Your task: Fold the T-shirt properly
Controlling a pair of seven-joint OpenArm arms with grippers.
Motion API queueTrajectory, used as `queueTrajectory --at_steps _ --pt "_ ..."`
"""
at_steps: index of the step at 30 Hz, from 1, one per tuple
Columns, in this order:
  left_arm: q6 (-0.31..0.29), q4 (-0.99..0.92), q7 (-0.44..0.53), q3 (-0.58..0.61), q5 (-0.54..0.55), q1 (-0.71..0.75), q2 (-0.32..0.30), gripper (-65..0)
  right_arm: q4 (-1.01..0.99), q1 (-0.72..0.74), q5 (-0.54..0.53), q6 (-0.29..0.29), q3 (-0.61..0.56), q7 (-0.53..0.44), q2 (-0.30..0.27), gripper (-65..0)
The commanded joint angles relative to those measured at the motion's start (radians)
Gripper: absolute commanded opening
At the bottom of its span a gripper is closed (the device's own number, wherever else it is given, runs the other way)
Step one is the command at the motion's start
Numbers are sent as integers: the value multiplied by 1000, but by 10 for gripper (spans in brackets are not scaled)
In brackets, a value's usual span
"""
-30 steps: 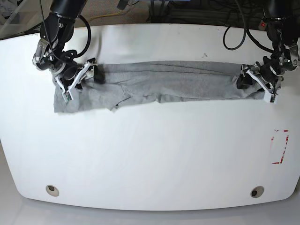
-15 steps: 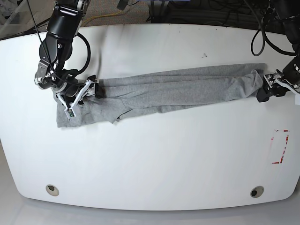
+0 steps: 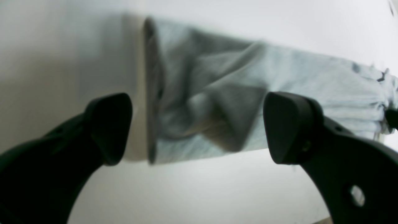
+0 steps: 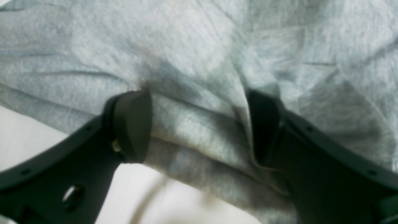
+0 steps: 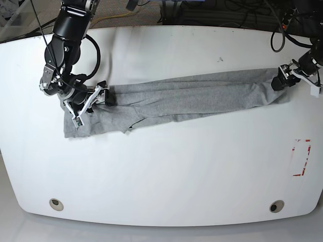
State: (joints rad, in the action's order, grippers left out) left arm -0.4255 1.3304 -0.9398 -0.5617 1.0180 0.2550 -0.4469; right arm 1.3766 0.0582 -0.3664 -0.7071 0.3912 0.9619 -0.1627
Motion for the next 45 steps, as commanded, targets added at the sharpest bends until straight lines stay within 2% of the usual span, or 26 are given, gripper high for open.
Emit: queueTrajectory --at_steps 1,7,8,11,13,15,16,17,20,22,26,31,35,38,45 --pt "-3 -9 15 -2 18 -4 -25 -10 -9 -13 43 9 -5 82 2 -190" --pt "-5 -7 17 36 22 -10 -22 -14 -9 -13 43 9 -5 82 5 -190" --pt "-5 -7 17 52 18 -12 -22 -39 -9 -13 43 9 -5 82 5 -190" --pt "-5 -13 18 79 17 -38 -22 -206 -10 -13 43 9 -5 82 5 -190" --pt "-5 -15 18 101 17 -47 -22 -378 -10 -13 43 9 -4 82 5 -190" --pt "-5 -15 20 119 15 -49 -22 -522 -12 -13 43 9 -4 81 5 -190" --pt "-5 -5 20 133 8 -50 -22 -568 -12 -13 43 9 -4 81 5 -190" --pt "-5 -2 20 144 -1 -49 -22 -582 -12 -13 43 9 -4 81 5 -190" --pt "-3 67 25 147 -46 -46 -19 -582 -12 -14 36 9 -4 81 5 -190" --pt "-2 142 28 151 -83 -39 13 -582 -12 -16 36 9 -4 79 5 -192" --pt "1 392 28 164 -239 0 43 -582 -12 -25 36 9 -4 79 5 -192" --pt "1 616 21 291 -419 10 90 -582 -12 -28 42 9 -2 79 5 -192" --pt "1 636 21 427 -500 -13 98 -581 -12 -28 42 9 -2 79 5 -192" --pt "1 608 21 536 -529 -89 112 -581 -12 -28 43 9 -2 79 5 -192" --pt "1 481 21 621 -608 -174 204 -581 -12 -28 43 9 -2 79 2 -192"
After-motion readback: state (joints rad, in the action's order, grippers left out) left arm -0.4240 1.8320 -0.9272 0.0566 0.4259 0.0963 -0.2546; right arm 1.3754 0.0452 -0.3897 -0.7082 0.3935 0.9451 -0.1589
